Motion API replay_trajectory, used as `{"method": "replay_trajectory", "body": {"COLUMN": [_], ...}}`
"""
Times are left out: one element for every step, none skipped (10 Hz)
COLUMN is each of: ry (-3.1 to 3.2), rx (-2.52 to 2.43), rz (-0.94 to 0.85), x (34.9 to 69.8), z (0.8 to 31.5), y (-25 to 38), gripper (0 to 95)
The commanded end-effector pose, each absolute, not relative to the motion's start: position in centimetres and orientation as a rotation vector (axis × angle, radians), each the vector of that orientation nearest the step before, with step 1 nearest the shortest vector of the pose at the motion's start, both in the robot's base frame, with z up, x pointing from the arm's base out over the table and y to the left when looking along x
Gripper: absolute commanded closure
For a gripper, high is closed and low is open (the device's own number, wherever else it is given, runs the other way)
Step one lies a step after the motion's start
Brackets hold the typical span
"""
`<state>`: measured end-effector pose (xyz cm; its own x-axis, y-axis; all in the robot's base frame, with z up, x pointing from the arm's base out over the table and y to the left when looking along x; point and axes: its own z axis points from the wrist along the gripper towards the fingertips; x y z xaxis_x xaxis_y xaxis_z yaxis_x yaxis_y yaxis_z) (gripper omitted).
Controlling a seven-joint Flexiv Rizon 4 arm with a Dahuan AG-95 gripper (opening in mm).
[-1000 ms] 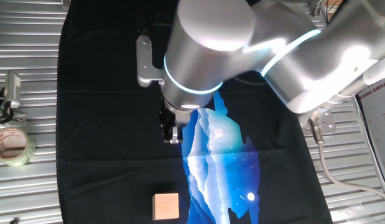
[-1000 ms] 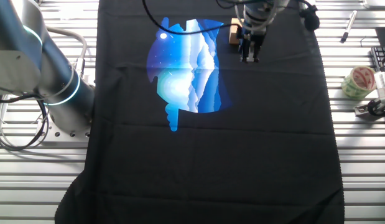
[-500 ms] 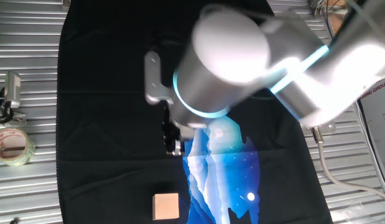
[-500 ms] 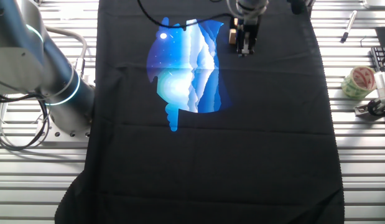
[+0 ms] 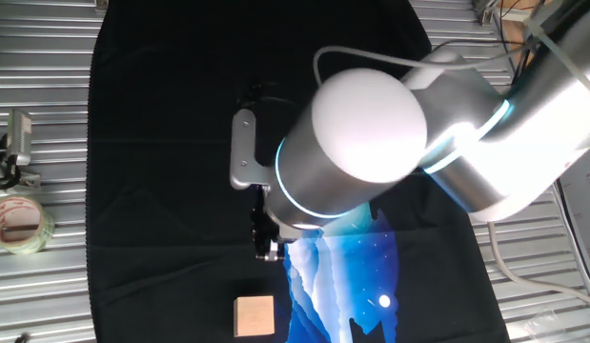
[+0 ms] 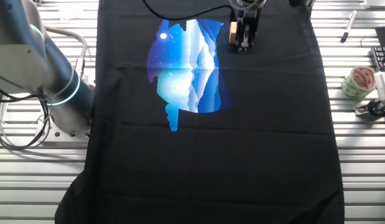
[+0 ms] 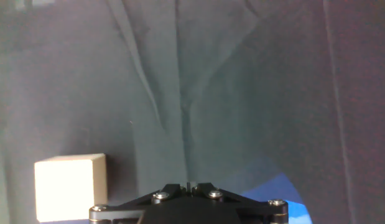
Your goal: Approach and touch the side of the small block
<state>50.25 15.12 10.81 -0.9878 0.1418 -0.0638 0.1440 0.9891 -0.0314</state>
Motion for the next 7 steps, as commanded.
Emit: {"method": "replay_trajectory", "body": {"ry": [3.072, 3.071, 3.076, 3.086, 3.094, 3.092, 3.089], "rx": [0.232, 0.231, 0.216, 0.181, 0.155, 0.136, 0.123], "rz": [-0.053, -0.052, -0.053, -0.052, -0.065, -0.065, -0.059], "x": [50.3, 50.3, 50.3, 50.3, 50.3, 50.2, 50.2], "z": [10.7, 10.6, 10.6, 10.4, 10.2, 9.9, 9.6], "y": [15.4, 15.5, 15.7, 15.8, 15.9, 16.1, 16.3], "gripper": [95.0, 95.0, 95.0, 95.0, 95.0, 95.0, 95.0]}}
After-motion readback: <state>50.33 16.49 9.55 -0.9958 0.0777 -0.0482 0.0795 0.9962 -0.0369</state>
